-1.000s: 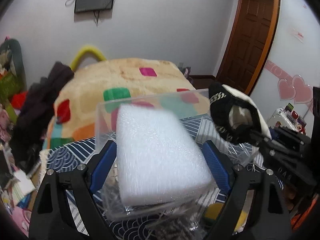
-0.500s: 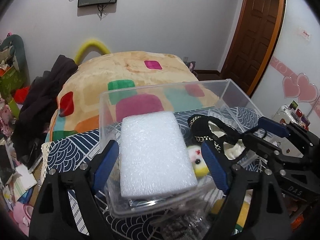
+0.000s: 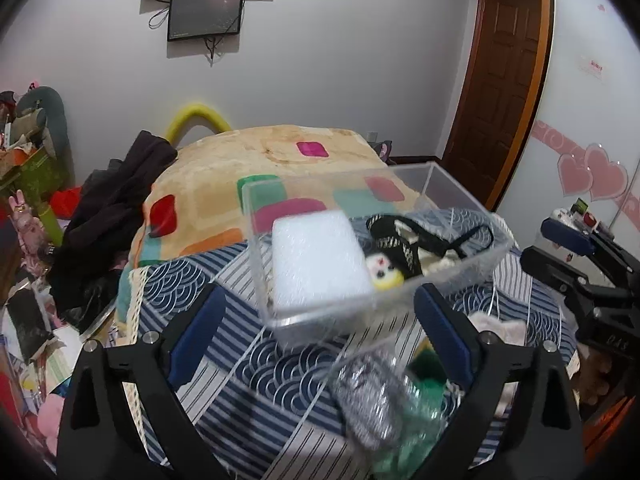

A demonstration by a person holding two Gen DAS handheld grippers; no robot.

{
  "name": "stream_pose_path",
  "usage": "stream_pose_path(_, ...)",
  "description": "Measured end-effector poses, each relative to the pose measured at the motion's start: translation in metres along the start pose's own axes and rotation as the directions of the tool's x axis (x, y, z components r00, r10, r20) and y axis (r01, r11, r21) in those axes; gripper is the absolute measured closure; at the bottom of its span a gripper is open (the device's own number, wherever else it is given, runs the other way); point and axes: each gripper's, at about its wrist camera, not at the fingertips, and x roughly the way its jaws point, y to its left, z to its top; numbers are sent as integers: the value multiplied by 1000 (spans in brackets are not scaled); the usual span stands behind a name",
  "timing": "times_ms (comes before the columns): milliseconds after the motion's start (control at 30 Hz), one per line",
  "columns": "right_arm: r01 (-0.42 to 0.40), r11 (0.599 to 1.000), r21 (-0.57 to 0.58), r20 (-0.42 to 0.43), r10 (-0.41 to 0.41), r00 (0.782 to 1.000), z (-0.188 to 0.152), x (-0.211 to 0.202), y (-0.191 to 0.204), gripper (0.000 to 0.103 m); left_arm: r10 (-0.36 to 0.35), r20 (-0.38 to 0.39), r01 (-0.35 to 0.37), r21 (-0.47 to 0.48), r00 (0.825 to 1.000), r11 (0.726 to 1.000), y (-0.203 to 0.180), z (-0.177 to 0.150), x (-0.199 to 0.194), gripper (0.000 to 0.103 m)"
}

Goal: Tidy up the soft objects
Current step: 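Lower the foam block into the box with the left tool while the right tool drops the strapped cloth in, then grasp the silver foil bag with the left tool while the right tool grasps the white drawstring bag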

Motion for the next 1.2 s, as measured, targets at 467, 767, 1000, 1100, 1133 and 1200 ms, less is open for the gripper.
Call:
stream_pose_path(467,-34,999,27,-231,40,972,-68,32,2,33,-37,-98,40,24,995,999,-11,-62,12,6)
stream_pose_path(767,-52,998,22,-275,56,960,-83,46,4,34,-60,-156,62,3,986,998,-17,-82,38,20)
stream_pose_path(1000,-30,999,-13,-258,26,966,-79,41,11,67,-143,-203,139,-34,969,990,-20,-88,50,62)
stream_pose_path(1100,-30,1000,-9,-250,27,968,-76,42,11,78,-154,-199,150,-36,968,988,-21,-88,47,75)
stream_pose_path(1133,-29,1000,-8,-245,26,969,-76,41,10,79,-154,-196,149,-37,969,988,-21,-88,45,77)
stream_pose_path(1200,-30,1000,-1,-238,29,971,-75,39,8,82,-145,-184,140,-37,972,989,-19,-87,41,80)
